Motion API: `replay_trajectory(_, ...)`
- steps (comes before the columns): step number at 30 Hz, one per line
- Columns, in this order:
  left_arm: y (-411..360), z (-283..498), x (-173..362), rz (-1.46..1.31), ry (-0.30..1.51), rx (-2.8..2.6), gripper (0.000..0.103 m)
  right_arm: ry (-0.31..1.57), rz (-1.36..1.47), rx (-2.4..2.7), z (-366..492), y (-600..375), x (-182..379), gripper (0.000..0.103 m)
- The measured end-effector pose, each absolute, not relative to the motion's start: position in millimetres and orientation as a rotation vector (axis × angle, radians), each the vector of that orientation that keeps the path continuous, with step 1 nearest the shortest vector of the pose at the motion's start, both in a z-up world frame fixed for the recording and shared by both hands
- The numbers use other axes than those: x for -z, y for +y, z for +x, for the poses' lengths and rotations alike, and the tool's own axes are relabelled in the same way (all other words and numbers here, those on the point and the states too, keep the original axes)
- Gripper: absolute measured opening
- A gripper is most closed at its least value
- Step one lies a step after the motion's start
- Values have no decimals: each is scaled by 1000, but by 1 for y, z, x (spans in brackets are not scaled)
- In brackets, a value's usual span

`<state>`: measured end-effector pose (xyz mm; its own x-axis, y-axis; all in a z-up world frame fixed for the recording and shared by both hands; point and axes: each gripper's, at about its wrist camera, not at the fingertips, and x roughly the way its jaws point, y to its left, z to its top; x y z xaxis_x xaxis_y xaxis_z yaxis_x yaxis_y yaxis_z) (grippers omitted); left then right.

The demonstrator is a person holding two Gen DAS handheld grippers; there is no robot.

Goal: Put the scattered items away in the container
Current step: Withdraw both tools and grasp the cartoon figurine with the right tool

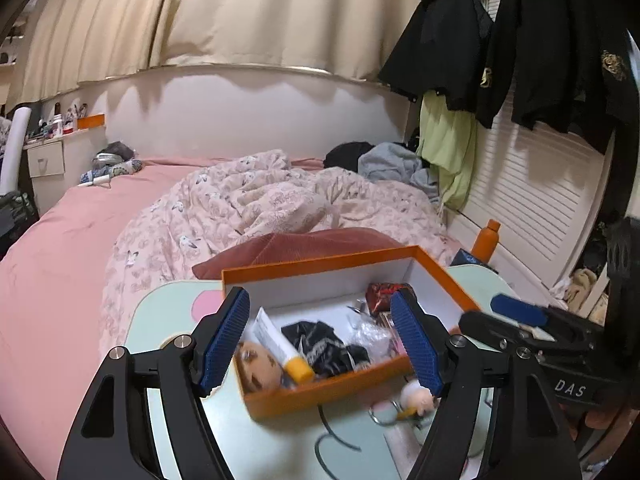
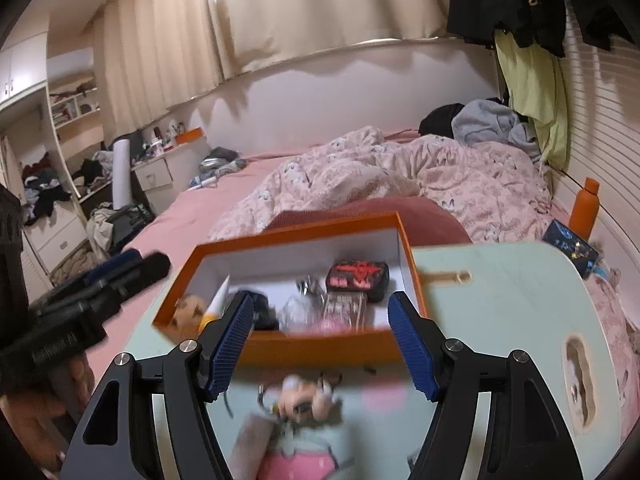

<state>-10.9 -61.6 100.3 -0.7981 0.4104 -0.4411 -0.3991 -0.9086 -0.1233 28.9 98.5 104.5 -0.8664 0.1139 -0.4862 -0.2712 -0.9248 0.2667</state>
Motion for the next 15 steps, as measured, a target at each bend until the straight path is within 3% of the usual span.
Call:
replay_trajectory(8, -58, 45, -72, -720, 86, -2626, 73, 471, -930, -2776, 46, 86, -64, 70)
replay_trajectory(15, -69, 51, -32, -894, 51, -2609, 73, 563, -977, -2721, 48, 96, -51, 75)
